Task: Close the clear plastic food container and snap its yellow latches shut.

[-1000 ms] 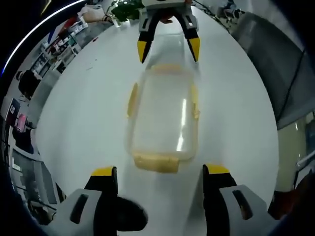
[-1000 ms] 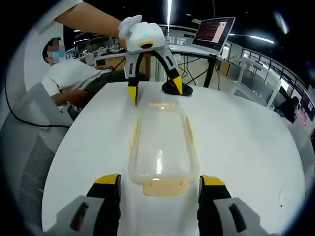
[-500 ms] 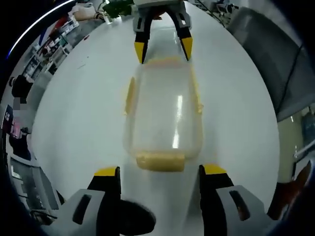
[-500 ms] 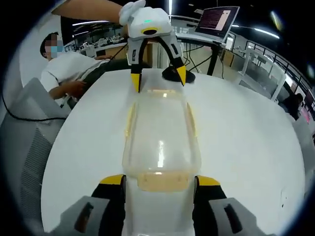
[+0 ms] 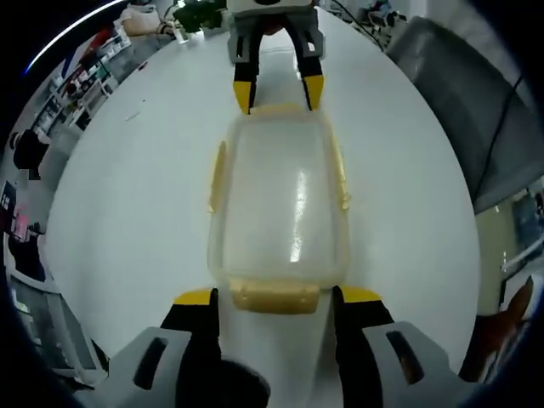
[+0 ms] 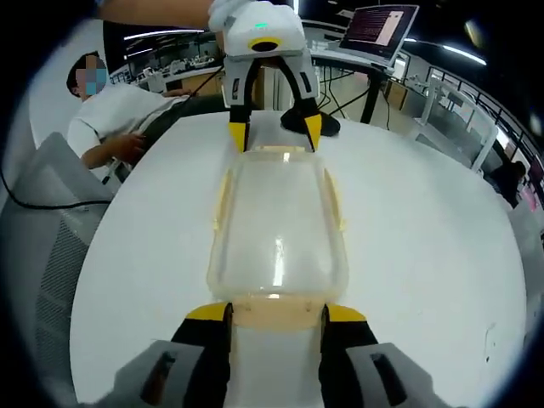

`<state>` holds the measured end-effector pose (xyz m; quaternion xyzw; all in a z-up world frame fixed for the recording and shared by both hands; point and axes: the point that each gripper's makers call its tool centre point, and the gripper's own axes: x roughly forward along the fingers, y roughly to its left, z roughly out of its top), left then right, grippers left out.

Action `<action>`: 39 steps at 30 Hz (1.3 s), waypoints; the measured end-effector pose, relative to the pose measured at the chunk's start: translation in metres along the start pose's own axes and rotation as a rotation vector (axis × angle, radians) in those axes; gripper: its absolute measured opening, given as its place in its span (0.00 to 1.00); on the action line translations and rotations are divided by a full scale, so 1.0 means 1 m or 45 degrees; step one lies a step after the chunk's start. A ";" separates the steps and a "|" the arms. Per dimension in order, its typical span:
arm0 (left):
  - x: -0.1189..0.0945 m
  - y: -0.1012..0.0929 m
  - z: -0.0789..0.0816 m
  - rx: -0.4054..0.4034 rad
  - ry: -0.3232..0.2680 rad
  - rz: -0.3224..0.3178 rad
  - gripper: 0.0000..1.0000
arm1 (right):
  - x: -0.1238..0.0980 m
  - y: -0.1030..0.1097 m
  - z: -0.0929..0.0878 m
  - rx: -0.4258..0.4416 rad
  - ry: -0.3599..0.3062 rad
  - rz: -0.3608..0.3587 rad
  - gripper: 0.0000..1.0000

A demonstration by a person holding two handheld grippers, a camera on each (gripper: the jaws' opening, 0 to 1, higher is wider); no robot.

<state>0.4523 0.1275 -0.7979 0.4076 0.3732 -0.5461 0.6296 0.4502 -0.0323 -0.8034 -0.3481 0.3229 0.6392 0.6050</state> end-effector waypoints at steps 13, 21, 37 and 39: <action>-0.003 -0.006 0.004 0.012 0.015 -0.025 0.38 | 0.000 0.001 0.000 -0.008 0.009 0.002 0.37; -0.002 -0.006 0.001 0.000 0.059 -0.022 0.39 | 0.001 0.001 0.000 -0.021 0.042 0.016 0.38; 0.001 -0.006 -0.002 -0.011 0.096 -0.028 0.38 | 0.001 0.001 -0.001 -0.008 0.188 0.014 0.34; 0.001 -0.007 -0.002 -0.006 0.098 -0.022 0.38 | 0.001 0.001 -0.002 -0.009 0.195 0.016 0.34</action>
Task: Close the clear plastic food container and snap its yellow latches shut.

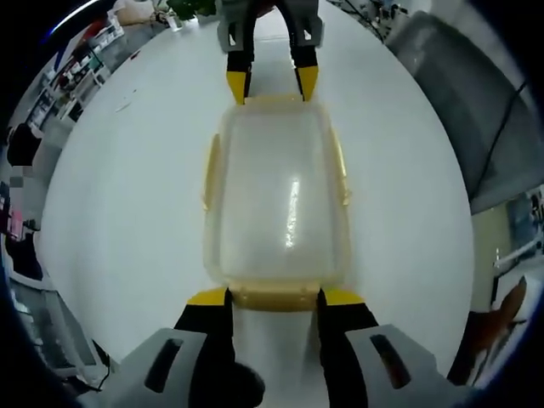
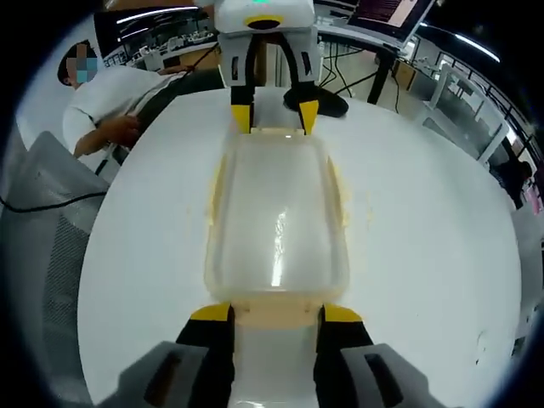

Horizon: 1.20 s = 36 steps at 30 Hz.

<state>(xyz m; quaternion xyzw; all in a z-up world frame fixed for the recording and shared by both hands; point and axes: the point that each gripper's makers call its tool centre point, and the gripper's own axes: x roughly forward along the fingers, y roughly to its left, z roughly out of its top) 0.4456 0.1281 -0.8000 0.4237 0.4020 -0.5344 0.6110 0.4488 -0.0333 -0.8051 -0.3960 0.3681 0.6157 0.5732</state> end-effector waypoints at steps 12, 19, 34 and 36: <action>-0.015 -0.005 0.009 -0.043 0.013 0.028 0.37 | -0.014 0.006 0.000 -0.046 0.040 -0.016 0.34; -0.033 -0.004 0.030 0.006 -0.007 0.068 0.37 | -0.039 0.009 -0.002 -0.046 0.041 -0.053 0.34; -0.060 -0.001 0.077 0.055 -0.024 0.131 0.37 | -0.088 0.013 -0.020 -0.050 0.031 -0.128 0.35; -0.062 0.000 0.087 0.060 -0.039 0.141 0.37 | -0.094 0.013 -0.026 -0.049 0.038 -0.137 0.35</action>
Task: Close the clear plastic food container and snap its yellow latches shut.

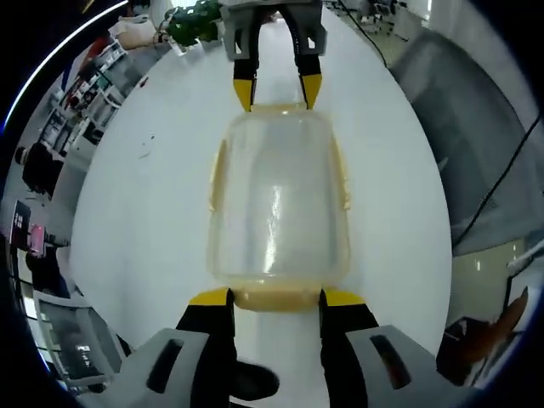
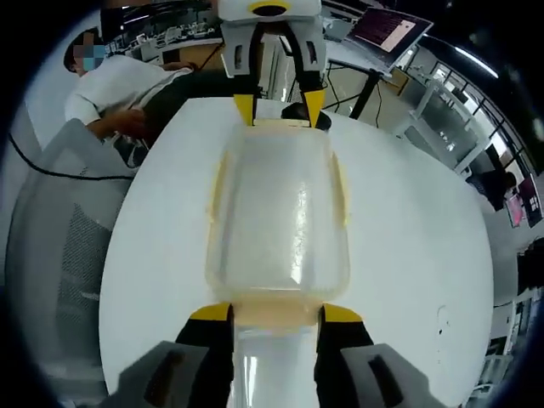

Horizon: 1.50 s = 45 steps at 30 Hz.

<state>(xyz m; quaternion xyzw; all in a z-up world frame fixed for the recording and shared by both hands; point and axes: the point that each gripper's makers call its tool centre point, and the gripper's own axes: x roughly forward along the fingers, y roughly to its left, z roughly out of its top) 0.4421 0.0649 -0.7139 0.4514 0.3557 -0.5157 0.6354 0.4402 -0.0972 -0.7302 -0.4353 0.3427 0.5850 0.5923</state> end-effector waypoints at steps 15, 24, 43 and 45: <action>0.015 0.003 0.060 0.018 -0.036 0.009 0.37 | -0.033 0.000 -0.054 0.013 0.011 -0.023 0.35; 0.024 0.005 0.086 0.020 -0.046 0.020 0.37 | -0.045 -0.003 -0.077 0.005 0.008 -0.028 0.35; 0.034 0.005 0.115 -0.013 -0.050 0.025 0.36 | -0.059 -0.006 -0.106 -0.023 -0.002 -0.006 0.35; 0.035 0.007 0.118 -0.006 -0.053 0.038 0.36 | -0.060 -0.007 -0.110 -0.019 -0.003 -0.006 0.35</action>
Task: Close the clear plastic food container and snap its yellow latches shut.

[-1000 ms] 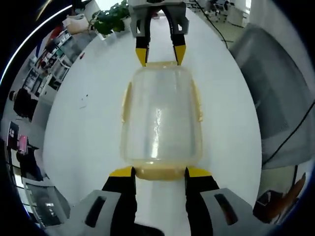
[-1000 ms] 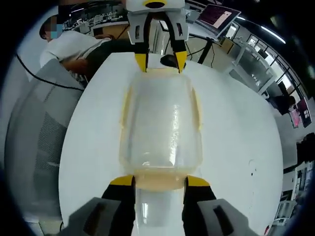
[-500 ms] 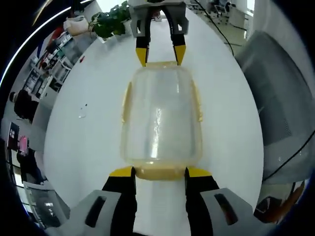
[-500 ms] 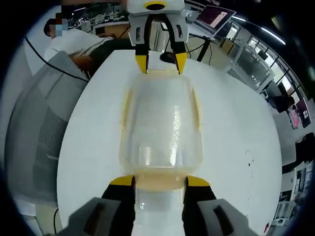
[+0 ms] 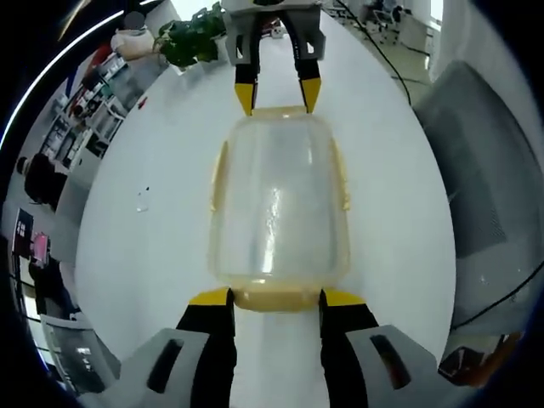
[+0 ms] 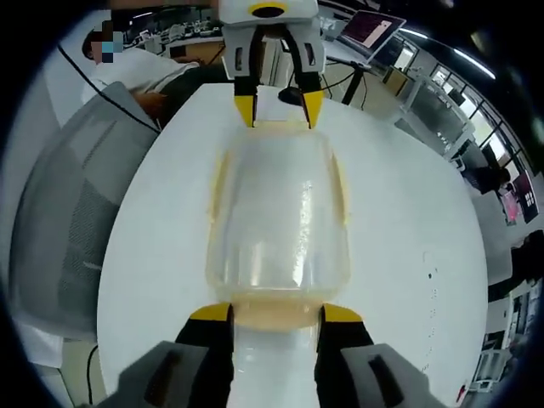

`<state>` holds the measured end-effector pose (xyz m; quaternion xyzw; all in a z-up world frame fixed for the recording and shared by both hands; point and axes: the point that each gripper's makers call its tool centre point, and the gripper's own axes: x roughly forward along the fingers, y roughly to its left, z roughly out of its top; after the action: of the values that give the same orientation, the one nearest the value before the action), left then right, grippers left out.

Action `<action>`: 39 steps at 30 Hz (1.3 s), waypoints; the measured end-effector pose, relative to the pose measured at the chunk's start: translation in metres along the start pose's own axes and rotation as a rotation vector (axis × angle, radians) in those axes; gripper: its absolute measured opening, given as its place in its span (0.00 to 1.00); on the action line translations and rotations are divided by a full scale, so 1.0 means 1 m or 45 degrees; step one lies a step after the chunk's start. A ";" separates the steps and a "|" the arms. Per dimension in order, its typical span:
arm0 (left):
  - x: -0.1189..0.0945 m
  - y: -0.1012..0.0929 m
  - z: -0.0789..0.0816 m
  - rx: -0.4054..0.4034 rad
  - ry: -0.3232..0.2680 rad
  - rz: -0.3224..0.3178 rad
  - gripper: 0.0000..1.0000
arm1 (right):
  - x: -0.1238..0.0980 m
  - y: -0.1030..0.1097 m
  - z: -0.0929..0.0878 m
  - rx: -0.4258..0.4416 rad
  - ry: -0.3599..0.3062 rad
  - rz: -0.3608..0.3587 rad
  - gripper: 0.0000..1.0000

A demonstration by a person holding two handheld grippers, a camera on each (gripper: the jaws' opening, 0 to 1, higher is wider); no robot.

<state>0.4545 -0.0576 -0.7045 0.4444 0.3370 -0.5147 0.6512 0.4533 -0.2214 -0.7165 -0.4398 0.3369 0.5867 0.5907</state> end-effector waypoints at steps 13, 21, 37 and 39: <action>0.013 -0.003 0.024 -0.013 -0.022 -0.010 0.36 | -0.007 0.001 -0.025 -0.003 -0.001 0.019 0.35; 0.021 0.000 0.036 -0.012 -0.028 -0.009 0.36 | -0.011 -0.002 -0.039 0.001 0.002 0.026 0.35; 0.036 0.001 0.049 -0.054 -0.036 -0.031 0.36 | -0.010 -0.008 -0.060 -0.005 0.017 0.076 0.35; 0.038 0.000 0.051 -0.060 -0.040 -0.040 0.36 | -0.009 -0.007 -0.063 -0.004 0.022 0.086 0.35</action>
<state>0.4632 -0.1191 -0.7188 0.4152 0.3458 -0.5238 0.6586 0.4672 -0.2819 -0.7315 -0.4341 0.3557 0.6030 0.5669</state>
